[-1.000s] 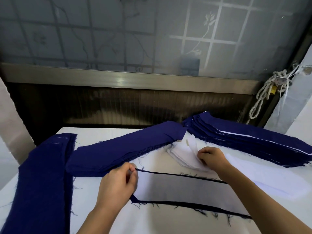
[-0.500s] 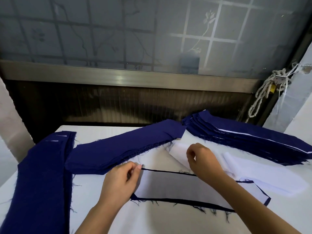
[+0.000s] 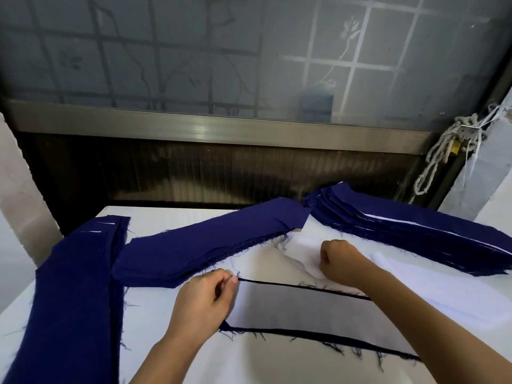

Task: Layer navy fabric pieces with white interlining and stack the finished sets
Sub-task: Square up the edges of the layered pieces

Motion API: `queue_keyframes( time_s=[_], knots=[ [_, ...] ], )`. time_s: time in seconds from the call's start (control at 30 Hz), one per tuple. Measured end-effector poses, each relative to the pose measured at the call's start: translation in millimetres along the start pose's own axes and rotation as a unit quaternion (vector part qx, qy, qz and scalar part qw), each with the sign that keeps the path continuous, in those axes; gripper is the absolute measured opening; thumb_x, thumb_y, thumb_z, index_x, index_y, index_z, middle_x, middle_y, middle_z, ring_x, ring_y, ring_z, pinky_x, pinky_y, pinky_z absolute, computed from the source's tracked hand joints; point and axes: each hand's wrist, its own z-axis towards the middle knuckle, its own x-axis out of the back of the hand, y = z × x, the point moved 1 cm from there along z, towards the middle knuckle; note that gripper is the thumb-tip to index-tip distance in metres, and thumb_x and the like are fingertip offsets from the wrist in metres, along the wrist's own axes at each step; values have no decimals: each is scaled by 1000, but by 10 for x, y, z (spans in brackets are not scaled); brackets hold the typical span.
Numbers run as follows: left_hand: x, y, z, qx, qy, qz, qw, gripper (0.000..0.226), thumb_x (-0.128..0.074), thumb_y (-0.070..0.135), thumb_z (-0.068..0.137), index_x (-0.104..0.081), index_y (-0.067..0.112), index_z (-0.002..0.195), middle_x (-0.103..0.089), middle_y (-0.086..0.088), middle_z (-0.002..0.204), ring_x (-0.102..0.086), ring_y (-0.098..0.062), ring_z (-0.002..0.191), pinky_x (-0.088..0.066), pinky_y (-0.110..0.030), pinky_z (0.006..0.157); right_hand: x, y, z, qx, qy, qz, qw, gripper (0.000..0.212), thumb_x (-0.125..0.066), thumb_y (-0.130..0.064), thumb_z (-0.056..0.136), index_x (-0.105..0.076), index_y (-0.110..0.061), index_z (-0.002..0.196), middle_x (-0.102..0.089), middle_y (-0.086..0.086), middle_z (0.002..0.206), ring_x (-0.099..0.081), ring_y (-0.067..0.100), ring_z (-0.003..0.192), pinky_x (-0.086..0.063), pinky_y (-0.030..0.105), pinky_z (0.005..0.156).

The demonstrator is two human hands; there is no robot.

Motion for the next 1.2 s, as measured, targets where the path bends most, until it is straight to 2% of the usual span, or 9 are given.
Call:
queue_keyframes(
  time_s=[0.2, 0.27, 0.4, 0.6, 0.8, 0.9, 1.0, 1.1, 1.2],
  knots=[
    [15, 6, -5, -6, -2, -1, 1000, 34, -50, 40, 96, -50, 22, 68, -53, 5, 60, -48, -18, 56, -36, -20, 51, 95, -34, -10, 13, -41, -72, 996, 45, -56, -24, 92, -21, -24, 64, -27, -6, 67, -39, 15, 66, -19, 14, 51],
    [13, 6, -3, -3, -3, -2, 1000, 33, -50, 41, 96, -51, 23, 68, -53, 6, 59, -46, -14, 53, -36, -20, 52, 102, -34, -10, 8, -28, -63, 998, 41, -56, -23, 91, -26, -23, 63, -31, -5, 67, -36, 10, 60, -25, 15, 52],
    [17, -1, 4, 0, -1, -2, 1000, 31, -51, 40, 96, -52, 24, 69, -52, 7, 58, -45, -12, 52, -37, -20, 52, 161, 49, -46, -23, -11, 19, 1000, 18, -56, -17, 88, -56, -14, 71, -56, 4, 78, -54, 19, 76, -43, 22, 66],
    [22, 13, 11, 0, -4, -3, 1000, 31, -51, 38, 97, -54, 24, 70, -53, 8, 58, -47, -12, 53, -37, -20, 51, 182, 276, -152, -60, 41, 227, 971, 12, -63, -13, 84, -67, -12, 72, -67, 3, 76, -63, 20, 74, -52, 29, 67],
    [53, 77, 4, 22, -24, -86, 996, 35, -50, 49, 98, -64, 27, 75, -61, 16, 65, -56, -6, 63, -39, -15, 58, 356, 4, -347, 6, 52, 297, 954, 14, -67, -17, 84, -70, -25, 73, -69, -6, 78, -63, 12, 77, -52, 23, 69],
    [45, 110, 15, 78, -97, -241, 963, 49, -42, 62, 96, -74, 25, 91, -73, 10, 96, -63, -7, 102, -44, -27, 92, 419, -319, -519, 36, 43, 310, 949, 8, -67, -21, 81, -70, -21, 74, -70, 1, 77, -63, 15, 70, -54, 30, 67],
    [60, 131, 6, 155, -151, -360, 907, 70, -37, 80, 85, -71, 26, 113, -71, -1, 95, -58, -23, 120, -39, -36, 108, 351, -665, -711, 59, 29, 315, 947, 6, -66, -23, 79, -67, -22, 74, -66, -2, 73, -57, 3, 56, -48, 20, 51],
    [123, 185, 9, 129, -205, -444, 863, 64, -41, 70, 93, -67, 20, 125, -73, -8, 108, -64, -31, 116, -48, -41, 103, 143, -928, -831, 73, 74, 251, 962, 8, -63, -28, 78, -66, -21, 75, -63, -7, 79, -56, 4, 69, -45, 17, 59],
    [177, 226, 42, 123, -160, -433, 879, 33, -71, 43, 86, -75, 16, 106, -73, -18, 102, -69, -31, 99, -52, -42, 87, -53, -1054, -867, 119, 122, 210, 963, 9, -58, -27, 81, -65, -21, 82, -60, -8, 89, -52, 8, 84, -44, 20, 73]
  ],
)
